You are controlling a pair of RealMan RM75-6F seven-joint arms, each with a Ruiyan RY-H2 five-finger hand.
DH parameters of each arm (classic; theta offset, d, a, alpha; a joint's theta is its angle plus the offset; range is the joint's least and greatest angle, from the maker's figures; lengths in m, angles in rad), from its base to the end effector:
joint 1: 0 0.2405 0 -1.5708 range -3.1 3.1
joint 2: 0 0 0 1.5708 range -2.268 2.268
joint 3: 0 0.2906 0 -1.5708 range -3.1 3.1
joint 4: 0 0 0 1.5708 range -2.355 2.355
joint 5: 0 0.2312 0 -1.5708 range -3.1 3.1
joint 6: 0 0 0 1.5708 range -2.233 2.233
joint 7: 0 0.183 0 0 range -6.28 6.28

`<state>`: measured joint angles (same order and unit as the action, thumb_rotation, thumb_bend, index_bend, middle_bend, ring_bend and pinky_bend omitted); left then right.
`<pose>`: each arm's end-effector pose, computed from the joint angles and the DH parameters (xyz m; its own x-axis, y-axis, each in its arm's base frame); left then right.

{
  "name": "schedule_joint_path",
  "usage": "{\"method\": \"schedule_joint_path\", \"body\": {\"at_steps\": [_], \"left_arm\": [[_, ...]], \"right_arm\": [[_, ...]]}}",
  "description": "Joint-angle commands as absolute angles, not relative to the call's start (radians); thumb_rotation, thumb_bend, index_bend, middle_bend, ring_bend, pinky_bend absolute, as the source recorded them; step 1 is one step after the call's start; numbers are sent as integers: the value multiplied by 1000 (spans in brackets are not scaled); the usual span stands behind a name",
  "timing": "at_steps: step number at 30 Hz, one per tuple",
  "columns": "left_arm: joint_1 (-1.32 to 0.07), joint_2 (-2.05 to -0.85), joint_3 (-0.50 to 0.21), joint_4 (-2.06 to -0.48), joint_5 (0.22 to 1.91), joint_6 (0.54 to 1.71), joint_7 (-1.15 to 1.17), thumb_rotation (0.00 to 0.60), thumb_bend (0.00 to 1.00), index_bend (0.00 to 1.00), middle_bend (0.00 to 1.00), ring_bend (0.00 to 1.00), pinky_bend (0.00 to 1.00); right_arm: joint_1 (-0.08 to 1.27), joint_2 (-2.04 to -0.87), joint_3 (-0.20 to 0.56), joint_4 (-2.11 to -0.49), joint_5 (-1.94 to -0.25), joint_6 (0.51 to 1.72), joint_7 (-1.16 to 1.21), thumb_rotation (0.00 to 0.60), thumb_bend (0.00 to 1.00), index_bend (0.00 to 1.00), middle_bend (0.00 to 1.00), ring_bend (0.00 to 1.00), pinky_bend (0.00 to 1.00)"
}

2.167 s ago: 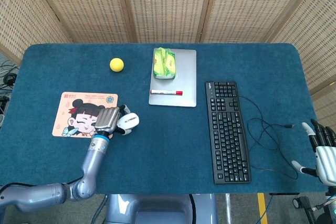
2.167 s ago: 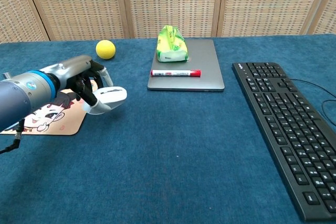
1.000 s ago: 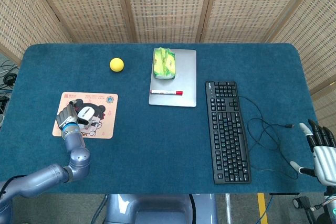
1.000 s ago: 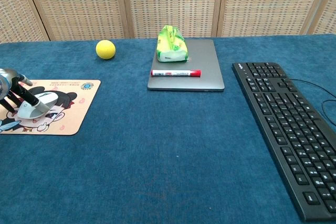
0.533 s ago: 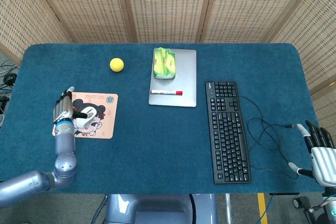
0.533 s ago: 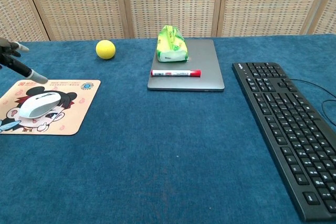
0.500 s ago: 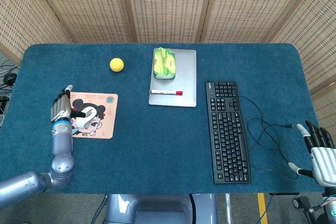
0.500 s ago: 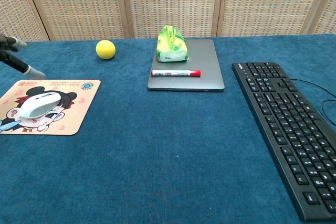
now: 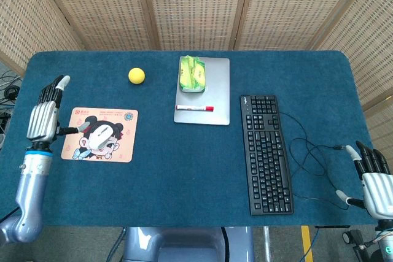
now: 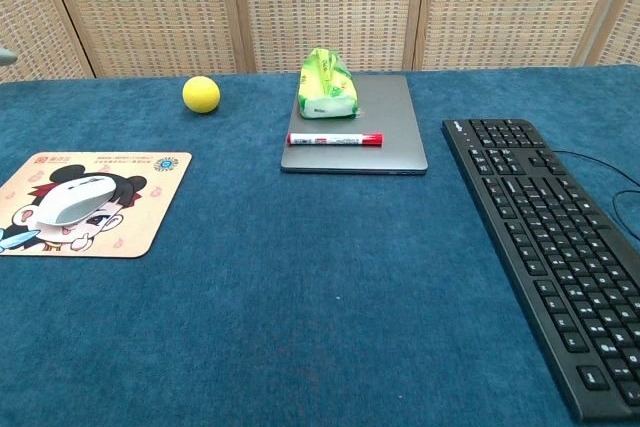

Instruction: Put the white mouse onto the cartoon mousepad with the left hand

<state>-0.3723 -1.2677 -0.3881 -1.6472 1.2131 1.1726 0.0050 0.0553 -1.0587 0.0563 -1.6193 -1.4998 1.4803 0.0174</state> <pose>-0.2570 0.3816 0.1249 0.0914 -0.0423 0.9949 0.9932 -0.0689 -0.0941 -0.3591 -0.2156 0.1763 0.4269 -0.0093 0.9043 -0.9041 0.0187 0.4270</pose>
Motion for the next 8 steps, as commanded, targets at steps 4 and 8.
{"method": "schedule_joint_path", "body": {"at_steps": [4,8], "left_arm": [[-179,-1146,-175,-1606,1457,1287,-187,600,0,0,0,0,0],[-153,-1104,-139,-1657,1460,1304,-157,600,0,0,0,0,0]], "right_arm": [[51,-1070,62,-1618,-1495,1494,4,600,0,0,0,0,0],[49,-1075,65,-1617,-1494,1500,-8,600,0,0,0,0,0]]}}
